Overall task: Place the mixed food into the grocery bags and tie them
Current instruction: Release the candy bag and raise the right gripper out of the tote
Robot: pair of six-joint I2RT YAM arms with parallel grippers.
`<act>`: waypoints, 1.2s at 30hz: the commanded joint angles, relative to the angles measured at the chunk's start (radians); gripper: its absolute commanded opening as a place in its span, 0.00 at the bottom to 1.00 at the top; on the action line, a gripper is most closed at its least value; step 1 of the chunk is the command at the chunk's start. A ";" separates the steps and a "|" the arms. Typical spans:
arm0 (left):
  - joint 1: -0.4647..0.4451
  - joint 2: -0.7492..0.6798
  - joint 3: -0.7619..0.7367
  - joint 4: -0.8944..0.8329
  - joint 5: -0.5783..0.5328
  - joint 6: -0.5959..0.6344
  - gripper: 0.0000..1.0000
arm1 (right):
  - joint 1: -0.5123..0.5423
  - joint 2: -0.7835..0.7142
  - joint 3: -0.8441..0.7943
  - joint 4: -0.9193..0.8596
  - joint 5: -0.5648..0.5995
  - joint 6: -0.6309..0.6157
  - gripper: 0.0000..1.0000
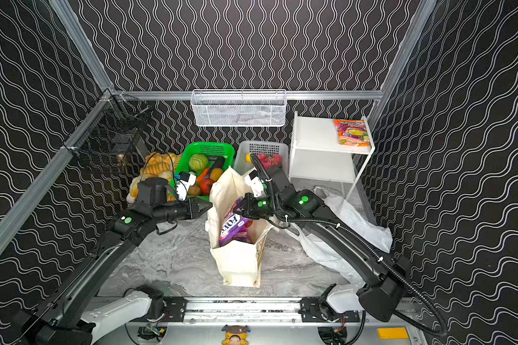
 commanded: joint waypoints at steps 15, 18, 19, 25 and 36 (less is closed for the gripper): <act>0.001 -0.017 0.001 0.027 0.004 -0.017 0.04 | 0.002 -0.007 -0.066 0.087 -0.030 0.037 0.03; 0.001 -0.022 0.001 0.021 0.000 -0.017 0.04 | 0.001 -0.011 -0.074 0.141 -0.053 0.053 0.03; 0.001 -0.023 -0.001 0.021 -0.002 -0.017 0.03 | 0.001 -0.013 -0.080 0.146 -0.054 0.053 0.04; 0.001 -0.026 -0.005 0.028 -0.011 -0.023 0.04 | 0.002 -0.035 -0.033 -0.127 0.245 -0.027 0.46; 0.001 -0.013 0.018 0.029 -0.018 -0.020 0.08 | -0.017 -0.280 -0.045 -0.118 0.569 -0.085 0.68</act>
